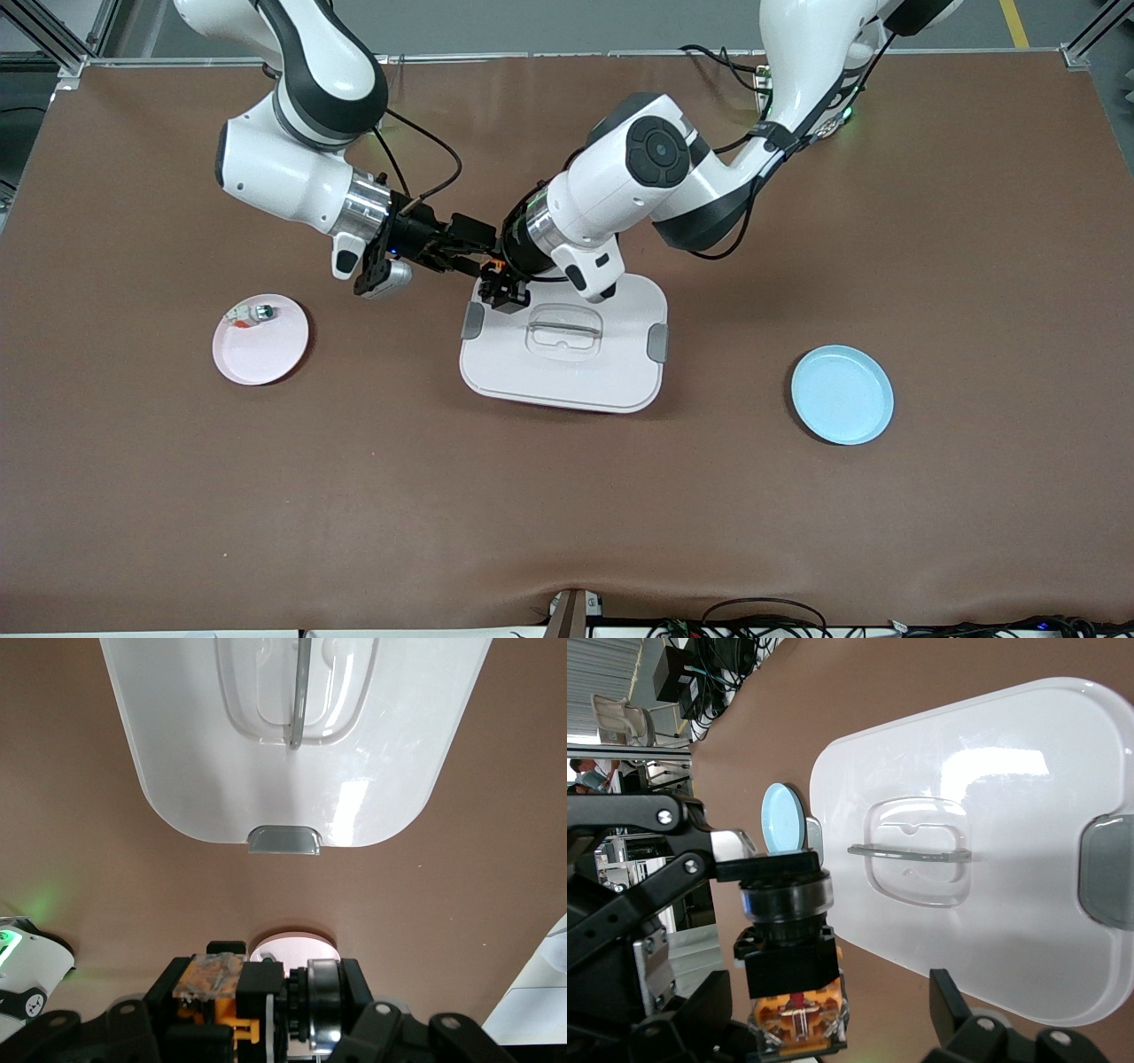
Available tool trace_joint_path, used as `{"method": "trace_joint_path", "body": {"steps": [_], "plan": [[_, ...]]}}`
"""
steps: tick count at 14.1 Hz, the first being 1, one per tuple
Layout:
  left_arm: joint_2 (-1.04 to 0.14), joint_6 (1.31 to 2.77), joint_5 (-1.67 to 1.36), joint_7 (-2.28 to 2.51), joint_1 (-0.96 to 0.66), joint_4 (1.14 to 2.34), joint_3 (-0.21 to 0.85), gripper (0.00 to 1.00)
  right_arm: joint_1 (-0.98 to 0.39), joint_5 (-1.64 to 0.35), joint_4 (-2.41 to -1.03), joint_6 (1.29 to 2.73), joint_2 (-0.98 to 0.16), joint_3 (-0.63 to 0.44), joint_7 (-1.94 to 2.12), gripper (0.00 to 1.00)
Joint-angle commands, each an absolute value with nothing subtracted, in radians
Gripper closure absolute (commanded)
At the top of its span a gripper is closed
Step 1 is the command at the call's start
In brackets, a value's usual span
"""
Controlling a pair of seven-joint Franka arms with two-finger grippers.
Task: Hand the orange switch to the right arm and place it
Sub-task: 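Grasp the orange switch with the right gripper while the left gripper holds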
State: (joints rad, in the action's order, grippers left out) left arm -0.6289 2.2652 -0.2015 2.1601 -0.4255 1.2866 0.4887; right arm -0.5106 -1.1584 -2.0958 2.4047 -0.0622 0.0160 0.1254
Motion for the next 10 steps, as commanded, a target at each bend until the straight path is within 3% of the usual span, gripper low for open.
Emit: {"method": "trace_joint_path", "body": {"steps": [1,4,5,10], "plan": [[-0.638,2.269,-0.224,2.164,-0.434,1.262,0.488,1.00,-0.526,-1.186,-2.079,2.408,-0.072,0.006,0.149,0.35],[-0.638,2.269,-0.224,2.163,-0.434,1.262,0.486,1.00,-0.526,-1.184,-2.069,2.404,-0.072,0.006,0.169,0.87],[-0.638,2.267,-0.224,2.163,-0.434,1.262,0.488,1.00,-0.526,-1.186,-2.065,2.402,-0.072,0.006,0.164,1.00],[-0.638,2.267,-0.224,2.163,-0.433,1.262,0.486,0.99,-0.526,-1.190,-2.054,2.396,-0.072,0.006,0.153,1.00]]}}
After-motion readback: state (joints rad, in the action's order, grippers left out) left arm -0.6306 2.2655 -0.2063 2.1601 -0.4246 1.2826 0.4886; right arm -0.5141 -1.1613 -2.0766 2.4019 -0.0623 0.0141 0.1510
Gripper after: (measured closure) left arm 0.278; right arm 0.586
